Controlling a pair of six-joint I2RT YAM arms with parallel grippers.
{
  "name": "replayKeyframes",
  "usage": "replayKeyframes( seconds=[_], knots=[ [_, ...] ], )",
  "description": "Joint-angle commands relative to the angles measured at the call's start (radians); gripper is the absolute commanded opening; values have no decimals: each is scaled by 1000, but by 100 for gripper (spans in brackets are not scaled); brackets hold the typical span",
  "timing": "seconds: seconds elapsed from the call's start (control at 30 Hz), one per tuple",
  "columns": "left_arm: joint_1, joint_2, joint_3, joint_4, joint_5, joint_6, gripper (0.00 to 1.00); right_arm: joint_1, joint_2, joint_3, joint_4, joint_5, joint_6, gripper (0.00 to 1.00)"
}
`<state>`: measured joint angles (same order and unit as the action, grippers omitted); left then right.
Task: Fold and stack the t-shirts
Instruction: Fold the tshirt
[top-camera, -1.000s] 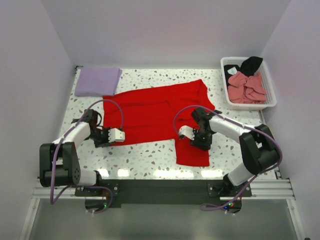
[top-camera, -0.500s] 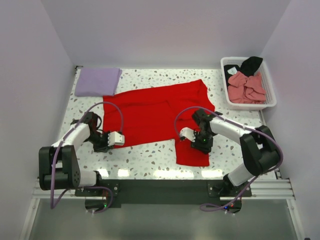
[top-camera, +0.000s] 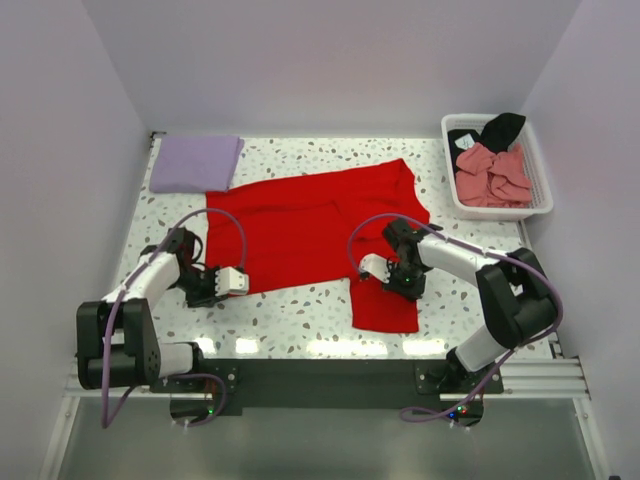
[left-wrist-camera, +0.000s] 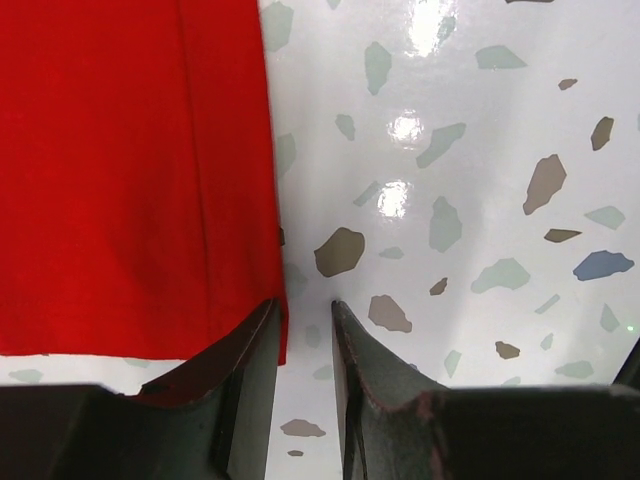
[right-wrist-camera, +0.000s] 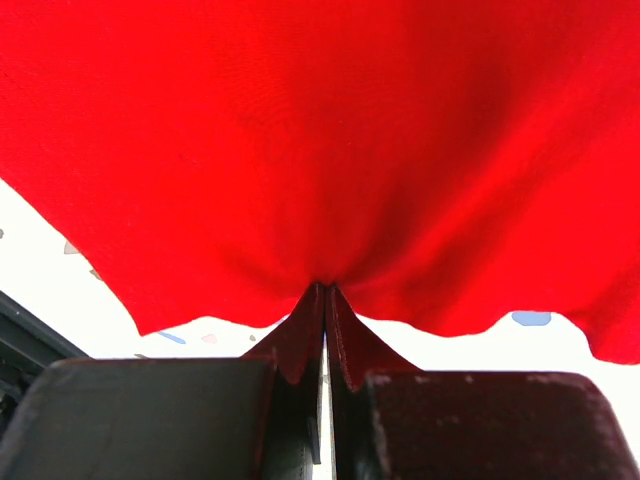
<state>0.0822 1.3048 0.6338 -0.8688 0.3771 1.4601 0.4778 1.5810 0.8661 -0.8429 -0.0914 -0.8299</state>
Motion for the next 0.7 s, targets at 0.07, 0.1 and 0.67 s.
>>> replayKeyframes(
  seconds=[0.07,0.1,0.67],
  knots=[
    [8,28,-80,128,-53,16,31,5,-19,1,-1,-33,8,0],
    [7,34,-101,158,-59,19,31,4,-27,2,-4,-36,8,0],
    [16,-61,59,-107,42,34,0,-7,-210,71,-153,-111,41,0]
  ],
)
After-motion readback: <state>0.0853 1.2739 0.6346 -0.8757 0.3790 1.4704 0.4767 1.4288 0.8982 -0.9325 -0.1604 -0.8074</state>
